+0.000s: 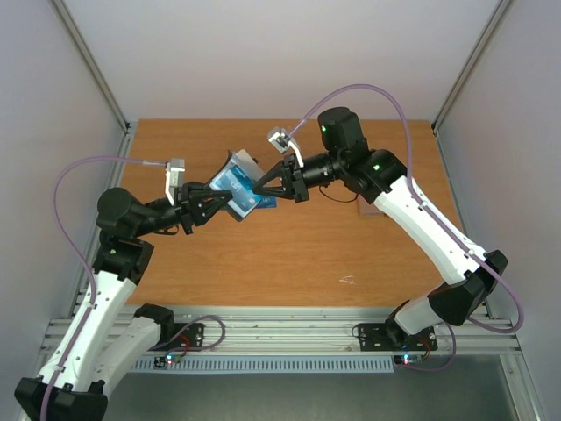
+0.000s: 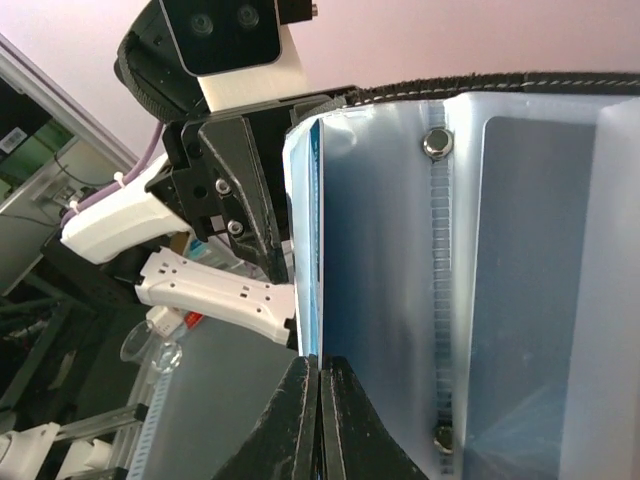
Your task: Take the credit cards out of the card holder
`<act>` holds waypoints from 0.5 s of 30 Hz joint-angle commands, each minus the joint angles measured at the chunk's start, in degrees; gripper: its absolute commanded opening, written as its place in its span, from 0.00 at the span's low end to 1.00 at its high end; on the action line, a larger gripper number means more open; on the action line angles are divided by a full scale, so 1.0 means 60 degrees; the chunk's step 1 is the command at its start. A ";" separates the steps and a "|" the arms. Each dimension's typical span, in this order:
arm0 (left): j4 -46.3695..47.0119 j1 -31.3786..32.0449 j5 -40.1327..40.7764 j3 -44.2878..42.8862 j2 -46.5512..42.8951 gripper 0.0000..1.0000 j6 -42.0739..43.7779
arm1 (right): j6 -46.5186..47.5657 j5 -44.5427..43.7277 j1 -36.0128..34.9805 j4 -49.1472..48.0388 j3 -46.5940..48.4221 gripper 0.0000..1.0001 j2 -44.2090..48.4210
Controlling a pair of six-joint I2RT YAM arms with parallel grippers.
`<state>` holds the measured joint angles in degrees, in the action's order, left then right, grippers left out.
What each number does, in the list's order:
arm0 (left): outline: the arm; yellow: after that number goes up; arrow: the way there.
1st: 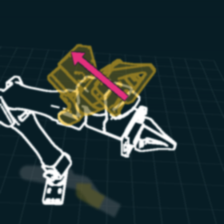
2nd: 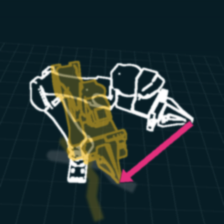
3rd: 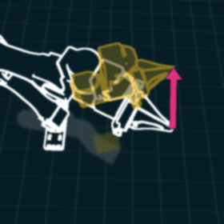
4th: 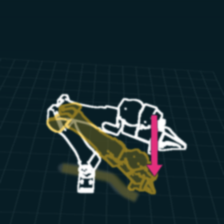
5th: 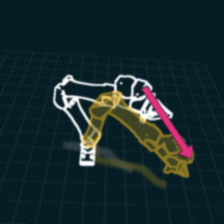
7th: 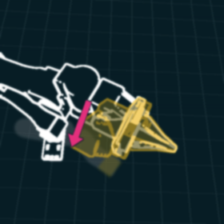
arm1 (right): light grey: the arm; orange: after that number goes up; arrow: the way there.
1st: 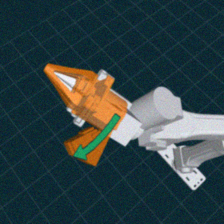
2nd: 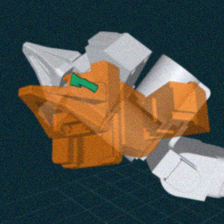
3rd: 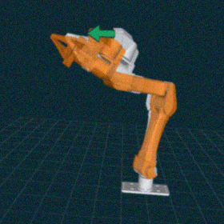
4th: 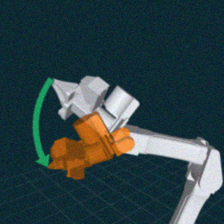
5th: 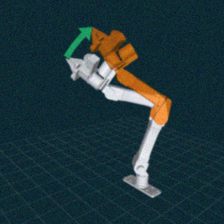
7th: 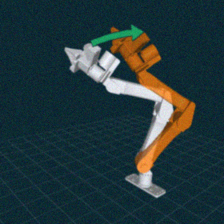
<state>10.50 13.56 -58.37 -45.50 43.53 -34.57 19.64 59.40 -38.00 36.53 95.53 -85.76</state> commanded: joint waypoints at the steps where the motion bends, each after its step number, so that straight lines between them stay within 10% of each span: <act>1: 0.0886 0.0035 -0.0341 0.0014 -0.0125 0.18 -0.0394 | 0.0150 -0.0056 0.0110 -0.0028 0.0431 0.01 0.0130; 15: 0.0650 0.0037 -0.0292 0.0065 -0.0125 0.02 -0.0146 | 0.0724 -0.0321 0.0416 0.0952 0.0862 0.01 0.0199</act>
<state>11.77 13.58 -58.63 -45.36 43.53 -36.40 21.30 59.37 -36.95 39.16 97.89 -85.73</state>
